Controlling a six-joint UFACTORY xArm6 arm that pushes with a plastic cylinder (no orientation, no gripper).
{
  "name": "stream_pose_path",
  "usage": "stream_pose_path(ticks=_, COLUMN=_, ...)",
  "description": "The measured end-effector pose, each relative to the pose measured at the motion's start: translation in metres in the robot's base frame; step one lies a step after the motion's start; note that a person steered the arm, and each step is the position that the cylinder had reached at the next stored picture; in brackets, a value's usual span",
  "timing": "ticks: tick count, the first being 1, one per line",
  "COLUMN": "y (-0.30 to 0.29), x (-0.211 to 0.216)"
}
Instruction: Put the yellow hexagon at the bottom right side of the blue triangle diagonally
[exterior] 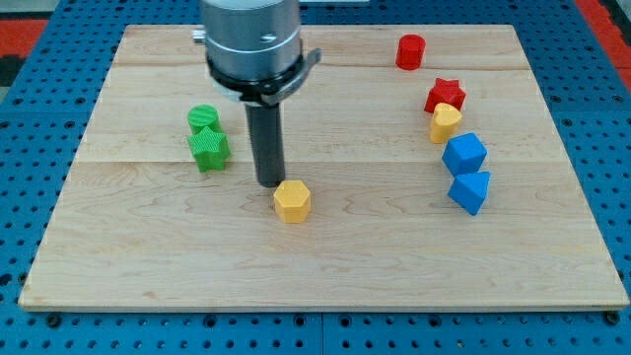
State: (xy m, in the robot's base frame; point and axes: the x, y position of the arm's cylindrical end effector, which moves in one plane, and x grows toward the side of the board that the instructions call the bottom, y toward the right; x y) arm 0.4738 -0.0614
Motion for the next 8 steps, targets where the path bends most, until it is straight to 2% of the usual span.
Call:
stream_pose_path(ticks=1, y=-0.009, x=0.017)
stream_pose_path(ticks=2, y=0.059, x=0.036)
stream_pose_path(ticks=3, y=0.125, x=0.037)
stream_pose_path(ticks=4, y=0.157, x=0.045)
stream_pose_path(ticks=5, y=0.131, x=0.056)
stream_pose_path(ticks=7, y=0.225, x=0.068)
stream_pose_path(ticks=8, y=0.174, x=0.075)
